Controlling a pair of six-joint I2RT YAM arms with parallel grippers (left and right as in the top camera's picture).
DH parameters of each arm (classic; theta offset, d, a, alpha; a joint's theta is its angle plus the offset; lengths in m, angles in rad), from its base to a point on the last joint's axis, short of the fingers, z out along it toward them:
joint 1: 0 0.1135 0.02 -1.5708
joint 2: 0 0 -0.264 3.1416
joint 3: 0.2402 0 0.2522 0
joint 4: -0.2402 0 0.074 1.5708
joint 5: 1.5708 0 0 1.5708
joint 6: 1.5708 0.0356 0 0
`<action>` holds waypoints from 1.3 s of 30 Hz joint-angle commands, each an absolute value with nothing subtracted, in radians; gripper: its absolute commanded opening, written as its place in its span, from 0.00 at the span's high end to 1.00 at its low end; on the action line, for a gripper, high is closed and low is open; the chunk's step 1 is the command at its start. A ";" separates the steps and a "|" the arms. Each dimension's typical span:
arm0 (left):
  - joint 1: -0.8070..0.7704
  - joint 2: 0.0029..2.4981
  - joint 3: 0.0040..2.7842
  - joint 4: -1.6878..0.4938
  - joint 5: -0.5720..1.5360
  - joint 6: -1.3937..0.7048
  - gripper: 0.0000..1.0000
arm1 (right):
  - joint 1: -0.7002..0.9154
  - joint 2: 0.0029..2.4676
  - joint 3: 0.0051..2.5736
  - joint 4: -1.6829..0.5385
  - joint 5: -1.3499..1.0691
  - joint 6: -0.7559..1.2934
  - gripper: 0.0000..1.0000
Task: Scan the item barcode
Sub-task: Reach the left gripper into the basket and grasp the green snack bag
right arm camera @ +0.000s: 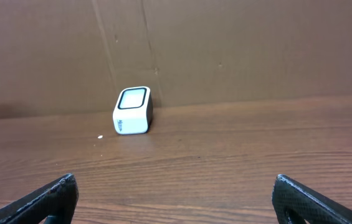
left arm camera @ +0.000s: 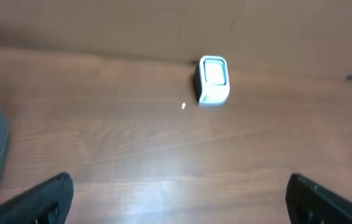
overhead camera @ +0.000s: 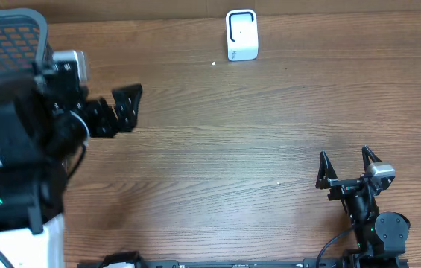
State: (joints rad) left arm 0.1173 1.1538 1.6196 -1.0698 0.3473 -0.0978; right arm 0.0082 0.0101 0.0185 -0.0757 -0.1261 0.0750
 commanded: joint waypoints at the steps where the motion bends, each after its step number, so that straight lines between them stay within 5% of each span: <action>1: 0.111 1.286 1.864 -1.205 0.315 -0.020 0.00 | 0.013 0.003 0.008 -0.073 -0.124 0.079 0.00; 6: 0.111 1.463 2.170 -1.414 0.311 0.058 0.00 | 0.013 0.003 0.008 -0.072 -0.124 0.079 0.00; 12: 0.120 1.521 2.202 -1.315 0.271 0.097 0.00 | 0.013 0.003 0.008 -0.073 -0.124 0.079 0.00; 17: 0.321 1.543 2.202 -1.277 0.148 -0.170 0.00 | 0.013 0.003 0.008 -0.073 -0.124 0.079 0.00; 26: 0.668 1.612 2.201 -1.272 0.115 -0.296 0.07 | 0.013 0.003 0.008 -0.073 -0.124 0.079 0.00; 39: 0.686 1.959 2.201 -1.282 0.094 -0.295 0.12 | 0.013 0.003 0.008 -0.073 -0.124 0.079 0.00</action>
State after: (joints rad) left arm 0.6880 1.9011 2.1929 -1.2713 0.1009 -0.2829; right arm 0.0082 0.0101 0.0185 -0.0757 -0.1261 0.0753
